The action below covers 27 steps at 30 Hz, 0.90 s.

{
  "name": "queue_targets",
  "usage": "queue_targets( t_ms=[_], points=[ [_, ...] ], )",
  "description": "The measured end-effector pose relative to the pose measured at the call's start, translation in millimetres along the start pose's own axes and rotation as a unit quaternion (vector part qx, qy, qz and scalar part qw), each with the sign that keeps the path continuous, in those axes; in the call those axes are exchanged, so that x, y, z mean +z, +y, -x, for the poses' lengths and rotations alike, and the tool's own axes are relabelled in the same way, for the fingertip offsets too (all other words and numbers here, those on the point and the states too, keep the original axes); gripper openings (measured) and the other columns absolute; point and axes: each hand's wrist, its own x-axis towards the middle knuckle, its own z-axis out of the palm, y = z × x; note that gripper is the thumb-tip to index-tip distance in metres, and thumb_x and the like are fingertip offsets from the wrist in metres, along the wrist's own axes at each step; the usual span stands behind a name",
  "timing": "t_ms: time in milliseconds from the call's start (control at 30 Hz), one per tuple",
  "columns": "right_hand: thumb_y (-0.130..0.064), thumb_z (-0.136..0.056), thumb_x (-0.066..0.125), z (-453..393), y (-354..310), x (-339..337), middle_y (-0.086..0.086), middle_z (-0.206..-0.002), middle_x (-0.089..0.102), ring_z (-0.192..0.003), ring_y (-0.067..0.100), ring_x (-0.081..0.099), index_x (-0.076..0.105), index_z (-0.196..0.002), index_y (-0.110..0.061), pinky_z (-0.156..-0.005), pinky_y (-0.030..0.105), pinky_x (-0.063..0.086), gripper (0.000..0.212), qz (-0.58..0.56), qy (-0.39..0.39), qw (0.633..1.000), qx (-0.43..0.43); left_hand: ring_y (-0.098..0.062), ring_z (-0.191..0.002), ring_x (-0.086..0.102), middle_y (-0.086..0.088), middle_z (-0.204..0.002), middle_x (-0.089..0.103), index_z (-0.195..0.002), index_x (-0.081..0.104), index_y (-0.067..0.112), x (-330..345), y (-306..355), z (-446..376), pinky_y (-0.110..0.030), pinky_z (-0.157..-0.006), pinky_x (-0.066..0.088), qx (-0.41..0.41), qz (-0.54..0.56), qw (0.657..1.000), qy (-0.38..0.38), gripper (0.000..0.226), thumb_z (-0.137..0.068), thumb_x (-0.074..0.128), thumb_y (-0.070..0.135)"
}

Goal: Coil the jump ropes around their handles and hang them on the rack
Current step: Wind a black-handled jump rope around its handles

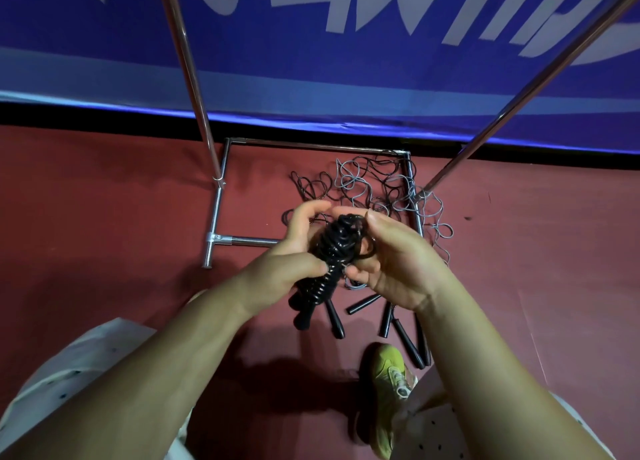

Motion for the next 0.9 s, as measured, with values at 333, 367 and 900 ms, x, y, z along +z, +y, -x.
queue_targets(
  t_ms=[333, 367, 900],
  points=[
    [-0.042, -0.066, 0.082, 2, 1, 0, -0.007, -0.059, 0.051, -0.047, 0.002, 0.039, 0.066, -0.067, -0.021, -0.041, 0.015, 0.025, 0.026, 0.078, -0.077, 0.994, -0.027, 0.0, -0.071, 0.064, 0.008, -0.083, 0.072, -0.123, 0.044, 0.017, 13, 1, 4, -0.016, -0.066, 0.048, 0.004, -0.007, 1.0, 0.0, 0.09, -0.057, 0.072, 0.072],
    [-0.04, -0.068, 0.081, 2, 0, 2, -0.006, -0.059, 0.046, -0.047, 0.002, 0.037, 0.064, -0.065, -0.021, -0.04, 0.014, 0.023, 0.025, 0.076, -0.056, 0.995, -0.023, 0.001, -0.067, 0.063, 0.011, -0.077, 0.072, -0.113, 0.049, 0.019, 15, 3, 5, -0.014, -0.063, 0.047, 0.007, -0.005, 1.0, -0.001, 0.076, -0.061, 0.073, 0.067],
    [-0.059, -0.081, 0.039, 42, -7, 37, -0.003, -0.081, 0.062, -0.069, 0.009, 0.053, 0.066, -0.095, -0.018, -0.065, 0.023, 0.042, 0.051, 0.141, 0.115, 0.982, 0.046, -0.025, -0.067, 0.056, -0.008, -0.078, 0.056, -0.09, 0.043, 0.012, 26, 33, 28, -0.045, -0.058, 0.055, -0.027, 0.023, 0.989, 0.147, 0.031, -0.071, 0.063, 0.027]
  ],
)
